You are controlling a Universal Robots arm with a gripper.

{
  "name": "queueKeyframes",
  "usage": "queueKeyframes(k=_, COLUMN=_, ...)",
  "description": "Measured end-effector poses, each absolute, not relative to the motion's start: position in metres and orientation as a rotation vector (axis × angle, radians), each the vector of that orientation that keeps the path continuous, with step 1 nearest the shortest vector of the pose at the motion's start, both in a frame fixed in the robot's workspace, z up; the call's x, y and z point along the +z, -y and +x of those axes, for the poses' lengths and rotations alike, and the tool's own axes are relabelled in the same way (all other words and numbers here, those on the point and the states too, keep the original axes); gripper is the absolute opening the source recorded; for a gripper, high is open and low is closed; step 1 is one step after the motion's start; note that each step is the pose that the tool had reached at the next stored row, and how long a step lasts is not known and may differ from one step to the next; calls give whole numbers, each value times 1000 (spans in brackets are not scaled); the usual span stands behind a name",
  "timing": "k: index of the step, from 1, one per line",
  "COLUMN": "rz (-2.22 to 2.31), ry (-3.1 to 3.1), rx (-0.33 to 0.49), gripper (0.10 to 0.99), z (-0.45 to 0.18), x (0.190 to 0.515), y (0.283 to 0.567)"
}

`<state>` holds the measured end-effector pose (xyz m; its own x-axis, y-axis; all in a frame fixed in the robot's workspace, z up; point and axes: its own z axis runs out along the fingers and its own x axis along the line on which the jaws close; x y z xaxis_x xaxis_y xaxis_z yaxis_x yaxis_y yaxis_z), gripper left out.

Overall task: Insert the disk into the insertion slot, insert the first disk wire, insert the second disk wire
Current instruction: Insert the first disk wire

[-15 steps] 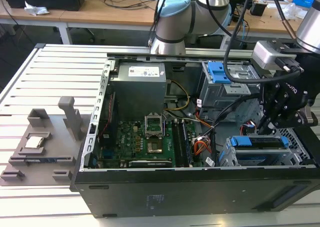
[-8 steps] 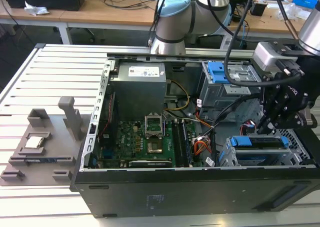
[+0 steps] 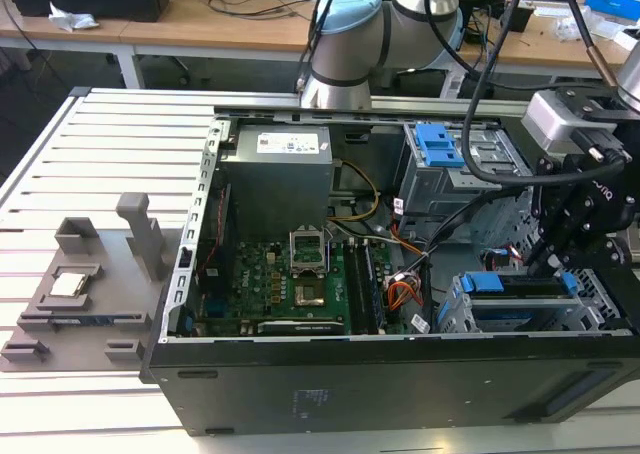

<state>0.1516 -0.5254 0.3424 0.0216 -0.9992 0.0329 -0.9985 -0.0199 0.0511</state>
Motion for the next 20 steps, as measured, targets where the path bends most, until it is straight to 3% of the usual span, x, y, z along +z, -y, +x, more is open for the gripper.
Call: queueKeyframes(k=20, rz=2194, ry=2164, rx=-18, gripper=173, z=152, x=334, y=529)
